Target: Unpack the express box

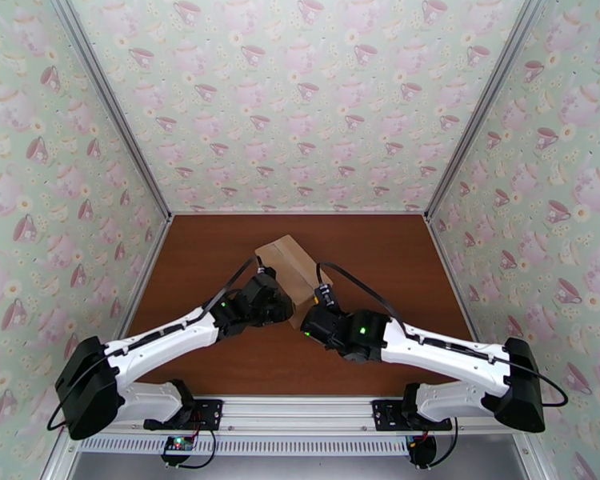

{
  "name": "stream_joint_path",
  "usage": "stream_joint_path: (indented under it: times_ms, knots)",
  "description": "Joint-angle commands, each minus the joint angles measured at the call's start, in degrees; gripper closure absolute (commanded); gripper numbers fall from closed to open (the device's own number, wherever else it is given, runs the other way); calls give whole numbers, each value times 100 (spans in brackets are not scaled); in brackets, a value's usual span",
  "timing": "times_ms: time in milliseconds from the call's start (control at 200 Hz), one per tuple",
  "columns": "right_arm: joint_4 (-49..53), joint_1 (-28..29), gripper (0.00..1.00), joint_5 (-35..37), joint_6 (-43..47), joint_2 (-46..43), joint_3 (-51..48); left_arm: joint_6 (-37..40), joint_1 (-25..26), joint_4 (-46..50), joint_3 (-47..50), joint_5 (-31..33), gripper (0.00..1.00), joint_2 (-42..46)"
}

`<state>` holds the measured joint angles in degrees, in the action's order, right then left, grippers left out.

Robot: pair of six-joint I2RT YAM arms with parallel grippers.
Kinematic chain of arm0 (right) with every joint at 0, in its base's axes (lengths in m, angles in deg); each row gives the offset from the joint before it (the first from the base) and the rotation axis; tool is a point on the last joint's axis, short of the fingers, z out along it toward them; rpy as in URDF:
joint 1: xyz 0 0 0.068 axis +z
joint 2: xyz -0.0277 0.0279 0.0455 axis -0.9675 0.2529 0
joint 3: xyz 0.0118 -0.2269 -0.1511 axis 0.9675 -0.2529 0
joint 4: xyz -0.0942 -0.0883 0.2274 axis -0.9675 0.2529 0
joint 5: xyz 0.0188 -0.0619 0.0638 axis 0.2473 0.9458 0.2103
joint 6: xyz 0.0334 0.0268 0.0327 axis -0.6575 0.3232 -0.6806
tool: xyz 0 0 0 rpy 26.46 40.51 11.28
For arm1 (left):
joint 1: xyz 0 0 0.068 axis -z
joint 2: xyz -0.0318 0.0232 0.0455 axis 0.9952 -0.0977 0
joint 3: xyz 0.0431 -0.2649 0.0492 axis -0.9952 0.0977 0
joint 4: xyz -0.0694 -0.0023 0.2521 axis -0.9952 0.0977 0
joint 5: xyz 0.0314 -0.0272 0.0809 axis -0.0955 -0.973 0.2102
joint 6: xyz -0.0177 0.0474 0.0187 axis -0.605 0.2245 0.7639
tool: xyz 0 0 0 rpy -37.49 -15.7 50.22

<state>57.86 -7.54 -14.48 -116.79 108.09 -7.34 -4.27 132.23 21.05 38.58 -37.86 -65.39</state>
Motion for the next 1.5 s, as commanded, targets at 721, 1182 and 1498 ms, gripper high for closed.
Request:
stream_joint_path:
  times_ms: [721,1182,1498]
  knots:
    - [-213,92,100,-248,415,40,274,-53,54,-847,-879,26,63,-772]
    - [-183,92,100,-252,333,-11,143,158,-89,-270,-1018,460,63,-458]
    - [-178,92,100,-190,274,-132,72,863,-485,273,-1801,599,58,-508]
